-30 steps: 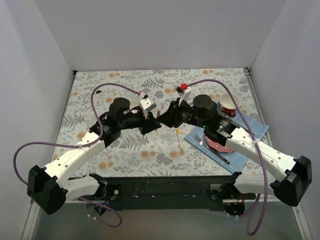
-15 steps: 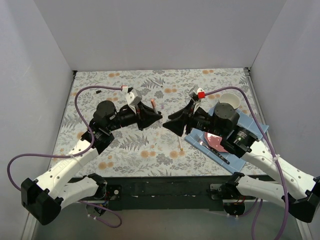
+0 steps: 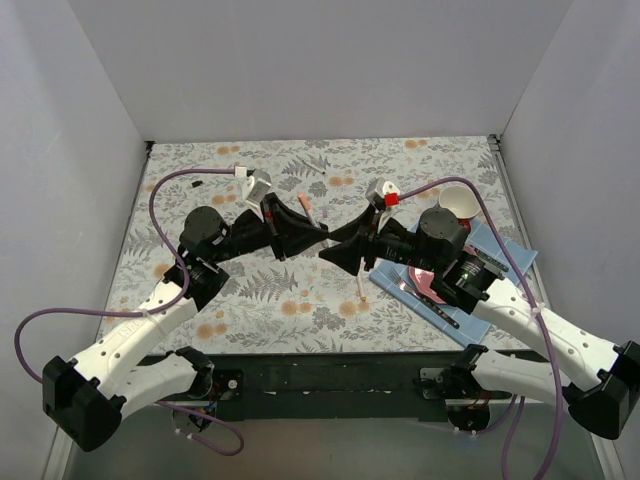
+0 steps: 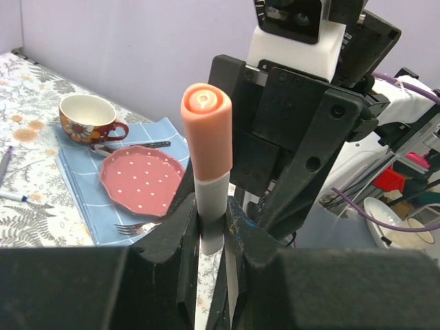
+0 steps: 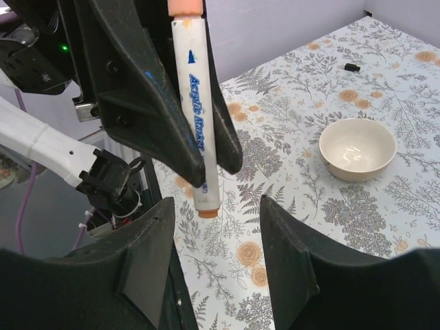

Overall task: Insert the pens into the pen caps
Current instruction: Push the cap all the way onto the barrel until it clicks

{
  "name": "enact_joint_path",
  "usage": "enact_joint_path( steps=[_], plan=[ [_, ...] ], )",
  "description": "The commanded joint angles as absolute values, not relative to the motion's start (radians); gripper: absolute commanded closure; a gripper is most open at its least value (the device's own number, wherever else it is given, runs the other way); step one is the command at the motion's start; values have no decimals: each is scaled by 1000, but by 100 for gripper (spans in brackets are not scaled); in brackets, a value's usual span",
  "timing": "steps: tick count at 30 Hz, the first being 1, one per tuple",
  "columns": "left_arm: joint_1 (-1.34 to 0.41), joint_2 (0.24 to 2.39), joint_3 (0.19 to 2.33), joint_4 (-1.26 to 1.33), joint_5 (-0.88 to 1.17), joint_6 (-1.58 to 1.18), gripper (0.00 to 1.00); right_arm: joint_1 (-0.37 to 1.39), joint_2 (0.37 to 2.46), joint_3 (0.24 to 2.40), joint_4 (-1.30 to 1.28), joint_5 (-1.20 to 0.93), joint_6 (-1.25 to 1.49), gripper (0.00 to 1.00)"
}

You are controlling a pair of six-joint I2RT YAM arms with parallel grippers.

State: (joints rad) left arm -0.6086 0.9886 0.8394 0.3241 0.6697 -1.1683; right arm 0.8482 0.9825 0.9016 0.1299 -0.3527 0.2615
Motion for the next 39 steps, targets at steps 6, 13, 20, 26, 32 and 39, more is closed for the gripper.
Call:
enact_joint_path(
  steps=[6,13,20,26,32,39],
  plan=[
    [-609,966,795,410,686,-1275,100,848,1031,946,275,-354,256,50],
    [-607,979,795,425,678,-1304,88,848,1031,905,331,-371,275,99],
    [-609,980,821,397,626,-1298,65,848,989,858,313,-360,293,99],
    [-609,988,850,377,600,-1289,61,848,966,825,307,-356,310,99],
    [-609,986,858,373,572,-1287,63,848,953,808,299,-359,321,99],
    [-607,991,856,371,594,-1285,100,848,969,828,285,-376,337,81]
  ],
)
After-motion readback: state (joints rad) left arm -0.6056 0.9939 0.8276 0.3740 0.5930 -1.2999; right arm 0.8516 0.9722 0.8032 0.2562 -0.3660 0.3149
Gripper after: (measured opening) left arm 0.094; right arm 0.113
